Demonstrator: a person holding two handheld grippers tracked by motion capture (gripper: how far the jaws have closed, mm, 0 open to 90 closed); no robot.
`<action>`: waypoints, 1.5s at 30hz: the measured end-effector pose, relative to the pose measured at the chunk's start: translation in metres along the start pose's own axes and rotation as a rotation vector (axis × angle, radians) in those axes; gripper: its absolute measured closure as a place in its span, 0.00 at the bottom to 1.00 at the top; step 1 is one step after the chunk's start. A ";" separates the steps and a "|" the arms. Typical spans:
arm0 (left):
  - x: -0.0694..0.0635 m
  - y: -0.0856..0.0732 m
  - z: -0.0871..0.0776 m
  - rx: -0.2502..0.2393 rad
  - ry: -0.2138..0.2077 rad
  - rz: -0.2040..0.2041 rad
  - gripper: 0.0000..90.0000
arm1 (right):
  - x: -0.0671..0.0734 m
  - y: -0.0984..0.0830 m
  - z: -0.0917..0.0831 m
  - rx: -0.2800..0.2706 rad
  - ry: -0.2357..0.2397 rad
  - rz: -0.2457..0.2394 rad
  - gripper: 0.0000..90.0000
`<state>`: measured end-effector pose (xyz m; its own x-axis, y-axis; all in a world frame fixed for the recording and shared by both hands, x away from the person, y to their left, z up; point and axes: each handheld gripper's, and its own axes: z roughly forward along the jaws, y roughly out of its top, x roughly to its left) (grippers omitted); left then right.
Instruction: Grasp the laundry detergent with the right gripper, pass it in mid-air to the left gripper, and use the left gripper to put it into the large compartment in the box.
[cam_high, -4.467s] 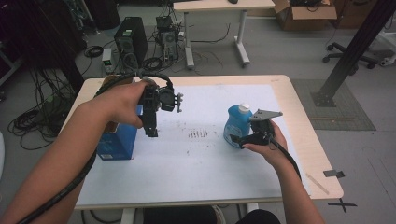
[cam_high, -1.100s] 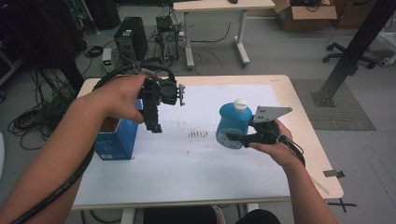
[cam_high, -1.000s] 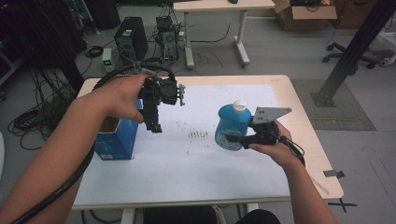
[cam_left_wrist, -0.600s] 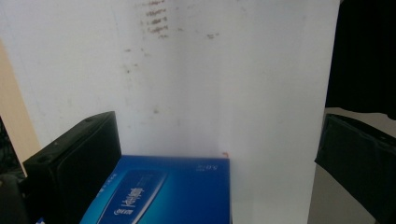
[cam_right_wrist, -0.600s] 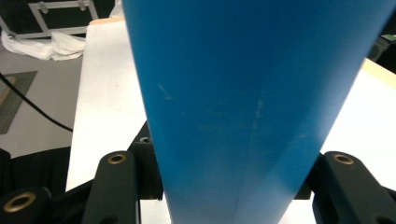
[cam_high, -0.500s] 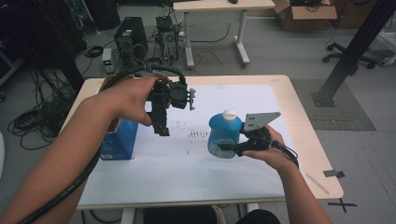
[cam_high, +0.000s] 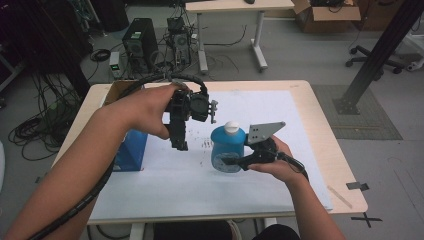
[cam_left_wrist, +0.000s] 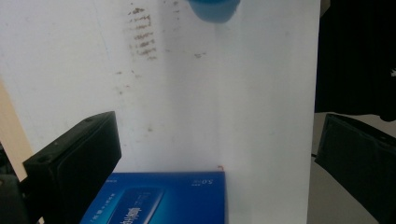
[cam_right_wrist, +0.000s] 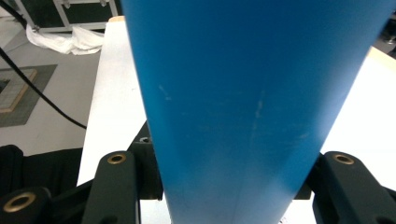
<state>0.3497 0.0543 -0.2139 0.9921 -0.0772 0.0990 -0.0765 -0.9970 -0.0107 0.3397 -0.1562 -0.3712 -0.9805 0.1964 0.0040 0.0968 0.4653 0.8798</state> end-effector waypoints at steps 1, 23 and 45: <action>-0.001 0.002 0.000 -0.003 0.000 0.004 0.00 | 0.000 0.001 0.002 -0.001 0.001 -0.002 0.51; -0.003 0.022 -0.004 -0.015 0.003 0.040 0.00 | 0.007 0.016 0.025 -0.011 0.035 -0.038 0.51; -0.005 0.030 -0.002 -0.016 -0.002 0.050 0.00 | 0.010 0.027 0.037 -0.031 0.048 -0.057 0.51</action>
<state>0.3422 0.0246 -0.2130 0.9872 -0.1271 0.0967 -0.1278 -0.9918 0.0003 0.3386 -0.1100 -0.3653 -0.9914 0.1284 -0.0247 0.0357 0.4476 0.8935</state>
